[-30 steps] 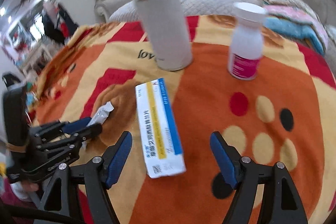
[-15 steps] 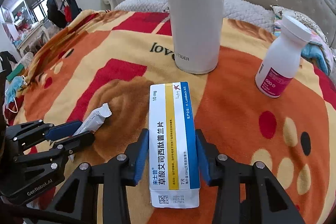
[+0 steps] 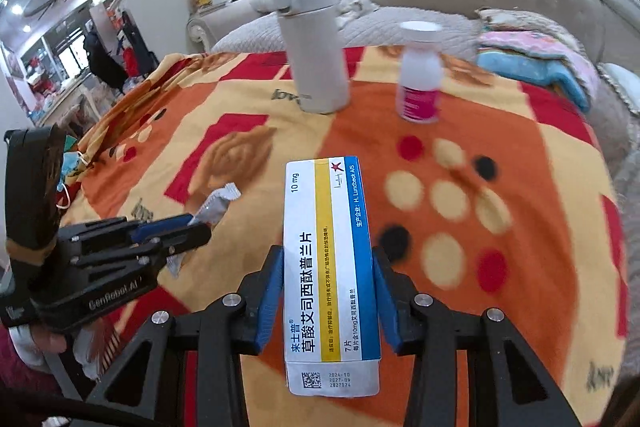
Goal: Collect trash
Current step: 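Carry the wrapper strip and yellow-blue box with both tools over the bin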
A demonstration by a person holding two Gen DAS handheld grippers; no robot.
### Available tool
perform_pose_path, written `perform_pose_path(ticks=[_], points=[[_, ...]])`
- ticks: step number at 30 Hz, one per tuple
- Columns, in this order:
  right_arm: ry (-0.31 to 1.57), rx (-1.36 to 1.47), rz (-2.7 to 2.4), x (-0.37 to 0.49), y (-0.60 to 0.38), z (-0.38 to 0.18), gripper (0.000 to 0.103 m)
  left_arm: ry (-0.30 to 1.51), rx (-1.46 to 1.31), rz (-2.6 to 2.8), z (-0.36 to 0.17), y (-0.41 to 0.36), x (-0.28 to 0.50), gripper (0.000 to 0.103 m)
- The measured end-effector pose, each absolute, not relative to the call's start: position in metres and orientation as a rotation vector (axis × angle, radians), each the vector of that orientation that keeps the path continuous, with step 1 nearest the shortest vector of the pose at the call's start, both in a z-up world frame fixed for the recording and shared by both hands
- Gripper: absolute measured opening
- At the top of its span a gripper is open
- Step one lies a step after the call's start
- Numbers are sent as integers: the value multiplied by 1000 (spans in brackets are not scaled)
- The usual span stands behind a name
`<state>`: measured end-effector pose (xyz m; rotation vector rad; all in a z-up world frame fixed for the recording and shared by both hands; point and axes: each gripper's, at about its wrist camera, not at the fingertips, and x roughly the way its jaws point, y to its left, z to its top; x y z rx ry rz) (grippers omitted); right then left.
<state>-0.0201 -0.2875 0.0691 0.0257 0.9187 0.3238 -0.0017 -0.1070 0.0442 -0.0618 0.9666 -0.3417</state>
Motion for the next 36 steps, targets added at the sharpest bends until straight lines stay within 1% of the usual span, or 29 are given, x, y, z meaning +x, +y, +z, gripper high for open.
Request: perform_pose_path(ticks=[15, 36], points=[[889, 112, 144, -116, -381, 79, 41, 940, 53, -504, 60, -218, -65, 17], [846, 270, -105, -187, -511, 83, 41, 935, 191, -728, 70, -358, -112, 17]])
